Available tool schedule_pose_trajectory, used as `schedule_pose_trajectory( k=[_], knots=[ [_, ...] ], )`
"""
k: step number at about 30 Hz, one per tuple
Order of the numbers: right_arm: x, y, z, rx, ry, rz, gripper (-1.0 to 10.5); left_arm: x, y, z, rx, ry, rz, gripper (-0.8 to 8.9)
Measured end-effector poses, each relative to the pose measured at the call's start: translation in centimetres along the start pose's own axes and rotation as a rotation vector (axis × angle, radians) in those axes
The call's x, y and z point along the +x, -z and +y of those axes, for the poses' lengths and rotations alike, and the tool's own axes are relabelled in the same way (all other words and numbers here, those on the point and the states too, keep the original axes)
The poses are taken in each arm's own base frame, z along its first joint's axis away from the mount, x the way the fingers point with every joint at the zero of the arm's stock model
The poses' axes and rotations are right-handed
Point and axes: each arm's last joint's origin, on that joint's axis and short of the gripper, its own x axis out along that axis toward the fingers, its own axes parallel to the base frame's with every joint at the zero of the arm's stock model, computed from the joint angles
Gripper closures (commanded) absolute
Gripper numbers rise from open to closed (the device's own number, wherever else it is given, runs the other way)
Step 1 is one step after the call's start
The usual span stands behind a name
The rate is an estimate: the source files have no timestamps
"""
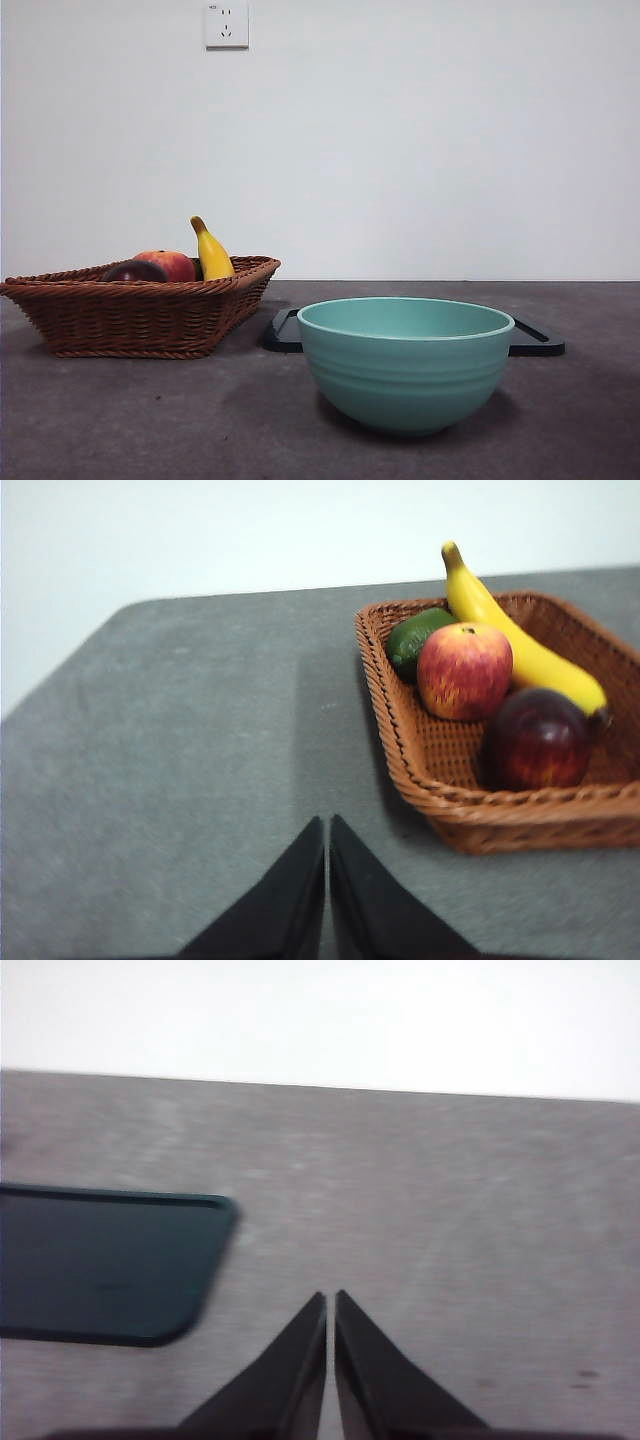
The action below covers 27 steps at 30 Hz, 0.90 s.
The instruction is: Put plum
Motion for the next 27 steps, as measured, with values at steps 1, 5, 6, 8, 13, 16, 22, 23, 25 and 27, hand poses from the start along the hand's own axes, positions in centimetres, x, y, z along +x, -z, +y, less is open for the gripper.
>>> schedule_pose_trajectory(
  k=[1, 5, 6, 8, 13, 16, 22, 23, 25, 27],
  knots=[
    [0.0, 0.0, 0.1, 0.023, -0.027, 0.001, 9.4, 0.0, 0.0, 0.0, -0.038, 0.000, 0.000, 8.07],
    [0.0, 0.0, 0.2, 0.084, -0.057, 0.004, 9.4, 0.0, 0.0, 0.0, -0.176, 0.000, 0.000, 8.07],
    [0.0, 0.0, 0.2, 0.096, -0.057, 0.004, 9.4, 0.0, 0.0, 0.0, -0.203, 0.000, 0.000, 8.07],
    [0.0, 0.0, 0.2, 0.118, -0.057, 0.005, 9.4, 0.0, 0.0, 0.0, -0.246, 0.000, 0.000, 8.07],
    [0.0, 0.0, 0.2, 0.181, -0.058, 0.006, 9.4, 0.0, 0.0, 0.0, -0.343, 0.000, 0.000, 8.06],
    [0.0, 0.0, 0.2, 0.220, -0.059, 0.010, 9.4, 0.0, 0.0, 0.0, -0.373, 0.001, 0.004, 8.05],
    [-0.9, -2.6, 0.4, 0.276, -0.068, -0.039, 9.4, -0.9, -1.8, -0.1, -0.431, 0.027, 0.014, 8.05],
    [-1.2, -3.2, 0.4, 0.277, -0.070, -0.050, 9.4, -1.2, -2.4, -0.1, -0.442, 0.029, 0.009, 8.05],
    [-1.8, -4.6, 0.5, 0.280, -0.073, -0.066, 9.4, -1.7, -3.4, -0.2, -0.453, 0.030, 0.010, 8.05],
    [-2.3, -5.6, 0.7, 0.281, -0.082, -0.062, 9.4, -2.2, -4.5, -0.2, -0.457, 0.032, 0.012, 8.05]
  ],
)
